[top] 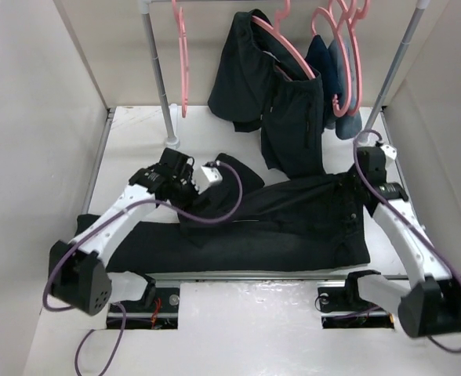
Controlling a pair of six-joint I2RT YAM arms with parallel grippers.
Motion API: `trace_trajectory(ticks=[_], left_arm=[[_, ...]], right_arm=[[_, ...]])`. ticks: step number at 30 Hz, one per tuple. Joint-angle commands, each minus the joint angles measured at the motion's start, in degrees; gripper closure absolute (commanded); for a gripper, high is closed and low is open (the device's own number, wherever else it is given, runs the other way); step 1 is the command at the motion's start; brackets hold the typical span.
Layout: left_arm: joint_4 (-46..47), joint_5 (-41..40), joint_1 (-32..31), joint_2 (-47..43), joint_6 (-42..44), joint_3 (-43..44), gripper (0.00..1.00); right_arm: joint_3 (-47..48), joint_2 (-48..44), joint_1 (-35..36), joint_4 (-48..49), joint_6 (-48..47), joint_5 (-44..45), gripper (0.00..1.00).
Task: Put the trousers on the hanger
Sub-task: Flatten out the trousers at the center of the board.
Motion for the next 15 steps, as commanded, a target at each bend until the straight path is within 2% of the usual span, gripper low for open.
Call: trace_trajectory(ticks=[1,3,9,12,15], left_arm=[[9.77,1.70,2.84,4.87,-10.46,2.03,0.17],[16.62,0.03,2.14,8.20,-15.47,1.24,0.19],[36.02,-10.95,-1.73,15.77,-27.60,-0.43,0.18],[42.81,-17.52,-1.73,20.43,-34.63,0.44,0.17],[43.54,-20.97,-1.73,27.10,-38.24,5.08,0.12]], right_arm=[[-1.86,-9.28,0.85,4.20,-1.22,5.84,1.00],[-5.55,-14.46,2.25,8.14,-3.40,3.38,1.00],[-9.25,-19.84,5.24,10.10,-7.80,1.54,1.00],[-9.78,-21.69,6.38,10.10,-10.17,1.53,1.00],[-11.18,-24.15,6.39,11.24,-10.88,1.00,1.00]])
